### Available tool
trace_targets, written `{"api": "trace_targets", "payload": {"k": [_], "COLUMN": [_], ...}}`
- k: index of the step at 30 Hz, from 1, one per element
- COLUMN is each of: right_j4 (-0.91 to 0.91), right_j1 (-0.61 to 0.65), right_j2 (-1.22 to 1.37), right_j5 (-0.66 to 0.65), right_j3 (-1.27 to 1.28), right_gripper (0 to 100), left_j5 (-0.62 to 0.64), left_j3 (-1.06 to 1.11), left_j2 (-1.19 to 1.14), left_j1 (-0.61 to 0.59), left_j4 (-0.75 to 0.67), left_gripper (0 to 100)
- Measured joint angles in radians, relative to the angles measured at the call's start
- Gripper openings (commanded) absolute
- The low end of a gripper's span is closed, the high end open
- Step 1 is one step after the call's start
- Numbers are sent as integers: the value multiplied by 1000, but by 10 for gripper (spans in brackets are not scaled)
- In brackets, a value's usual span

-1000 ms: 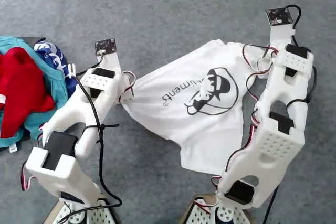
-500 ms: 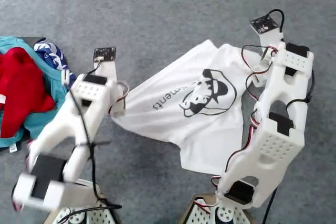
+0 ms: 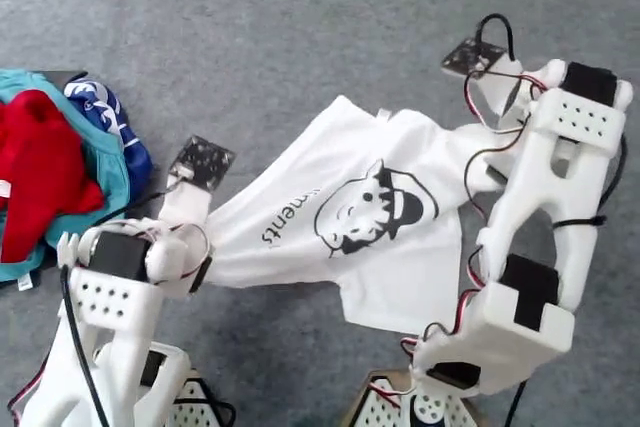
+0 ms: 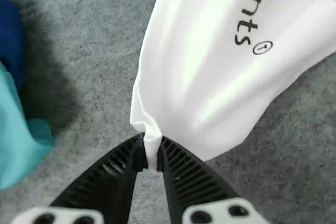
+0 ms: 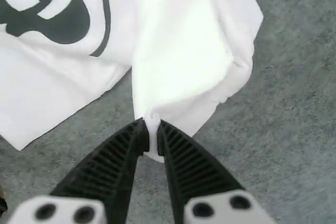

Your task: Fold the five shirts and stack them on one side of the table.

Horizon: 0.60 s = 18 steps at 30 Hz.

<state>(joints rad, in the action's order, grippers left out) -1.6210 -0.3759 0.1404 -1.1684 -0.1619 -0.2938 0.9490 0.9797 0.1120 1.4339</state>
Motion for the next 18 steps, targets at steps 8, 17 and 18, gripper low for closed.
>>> {"api": "trace_targets", "payload": {"k": [8,17,18], "right_j4": [87,114,120], "right_j1": [35,37,37], "right_j2": [0,0,0], "right_j5": [-12,-12,-12], "right_j3": [92,100,106], "right_gripper": [14,14,14], "left_j5": [-163,-160,-133], "left_j3": [-6,-264,-311], "left_j2": [23,-31,-69], "left_j1": [-17,-109,-109], "left_j4": [63,129,143], "left_gripper": [310,305,305]}}
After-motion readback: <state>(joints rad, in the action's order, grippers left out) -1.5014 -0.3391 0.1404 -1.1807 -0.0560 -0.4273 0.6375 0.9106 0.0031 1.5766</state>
